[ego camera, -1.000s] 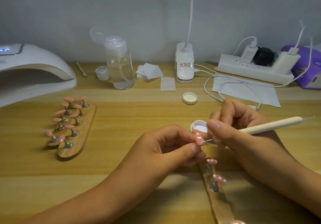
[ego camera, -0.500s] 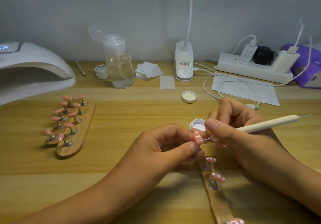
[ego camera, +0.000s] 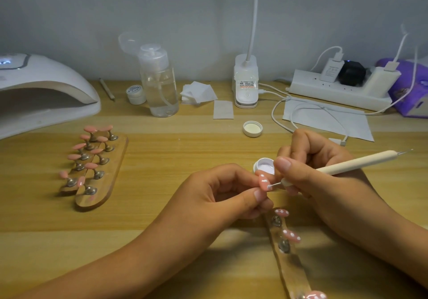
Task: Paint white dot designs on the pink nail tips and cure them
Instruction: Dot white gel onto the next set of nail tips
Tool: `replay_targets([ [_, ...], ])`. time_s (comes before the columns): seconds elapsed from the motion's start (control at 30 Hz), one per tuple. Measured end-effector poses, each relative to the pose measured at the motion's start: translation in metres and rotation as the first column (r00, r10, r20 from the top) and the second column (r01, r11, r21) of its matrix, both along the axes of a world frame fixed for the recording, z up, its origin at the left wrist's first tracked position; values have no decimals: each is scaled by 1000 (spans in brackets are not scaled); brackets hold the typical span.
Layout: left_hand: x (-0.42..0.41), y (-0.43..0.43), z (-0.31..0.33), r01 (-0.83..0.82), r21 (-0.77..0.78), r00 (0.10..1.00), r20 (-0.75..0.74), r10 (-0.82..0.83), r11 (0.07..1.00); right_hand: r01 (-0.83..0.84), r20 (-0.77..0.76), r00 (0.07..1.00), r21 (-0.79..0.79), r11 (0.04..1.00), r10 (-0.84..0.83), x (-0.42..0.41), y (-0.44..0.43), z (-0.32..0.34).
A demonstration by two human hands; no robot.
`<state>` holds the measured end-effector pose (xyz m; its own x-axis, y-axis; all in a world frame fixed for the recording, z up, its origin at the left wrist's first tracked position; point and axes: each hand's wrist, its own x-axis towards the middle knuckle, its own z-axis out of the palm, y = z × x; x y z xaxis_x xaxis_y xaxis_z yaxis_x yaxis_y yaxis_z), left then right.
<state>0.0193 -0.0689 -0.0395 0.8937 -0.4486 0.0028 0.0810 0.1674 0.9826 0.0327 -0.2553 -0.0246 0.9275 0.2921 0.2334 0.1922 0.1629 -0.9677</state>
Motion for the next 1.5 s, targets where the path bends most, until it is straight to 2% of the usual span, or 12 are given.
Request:
replay_targets([
  [0.37,0,1,-1,7,32,1000,15,-8,999,2,25,1000,15,1000,-2,0,-3,-1],
  [0.53,0,1,0,8,30,1000,23,-9,1000,69,138,988,45,997,-75,11,-8,4],
  [0.67,0,1,1,12,36,1000,23,-13,999,281,336,918,-175,944,-211,17,-13,3],
  [0.77,-1,1,2,14,34,1000,21,-15,999,363,427,879,-317,877,-209,18,-12,-7],
  [0.9,-1,0,3,13,42,1000,17,-13,999,381,488,860,-419,824,-149,20,-12,-11],
  [1.27,0,1,3,17,47,1000,11,-17,999,342,493,867,-495,798,-66,24,-11,-15],
  [1.5,0,2,2,31,59,999,20,-32,998,320,453,888,-484,814,-80,24,-11,-16],
])
